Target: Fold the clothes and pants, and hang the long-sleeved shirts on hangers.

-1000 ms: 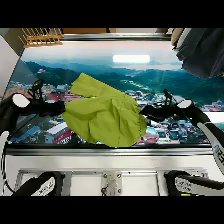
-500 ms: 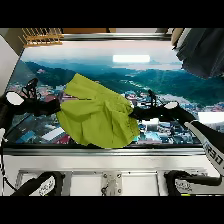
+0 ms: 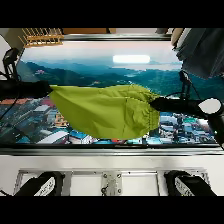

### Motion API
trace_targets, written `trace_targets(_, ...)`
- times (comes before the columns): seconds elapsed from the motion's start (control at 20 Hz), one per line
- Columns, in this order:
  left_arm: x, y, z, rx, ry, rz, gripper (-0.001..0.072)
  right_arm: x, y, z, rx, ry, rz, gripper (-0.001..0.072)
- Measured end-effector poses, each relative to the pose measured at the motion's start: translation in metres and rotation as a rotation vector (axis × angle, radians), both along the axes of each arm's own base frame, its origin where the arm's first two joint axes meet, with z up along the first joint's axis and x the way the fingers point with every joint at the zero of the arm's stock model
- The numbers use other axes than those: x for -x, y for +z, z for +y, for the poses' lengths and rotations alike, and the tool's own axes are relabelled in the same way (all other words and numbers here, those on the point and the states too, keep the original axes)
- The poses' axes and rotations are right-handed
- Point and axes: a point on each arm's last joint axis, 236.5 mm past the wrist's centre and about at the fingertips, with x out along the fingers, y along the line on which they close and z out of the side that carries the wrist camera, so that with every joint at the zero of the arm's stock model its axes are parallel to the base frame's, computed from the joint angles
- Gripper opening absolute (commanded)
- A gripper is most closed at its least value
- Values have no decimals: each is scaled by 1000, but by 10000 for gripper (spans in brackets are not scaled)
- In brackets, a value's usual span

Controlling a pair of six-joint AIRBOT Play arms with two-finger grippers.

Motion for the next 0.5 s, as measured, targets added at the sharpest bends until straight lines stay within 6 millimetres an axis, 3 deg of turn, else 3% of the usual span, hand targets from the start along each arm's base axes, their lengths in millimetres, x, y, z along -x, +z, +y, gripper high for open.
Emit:
trace_targets(0.25, -1, -4, -49, -60, -180, 77, 6, 33, -2, -6, 49, 29, 86, 21)
trace_targets(0.5, 32, 7, -53, -205, -257, 122, 6, 67, -1, -20, 133, 35, 151, 22)
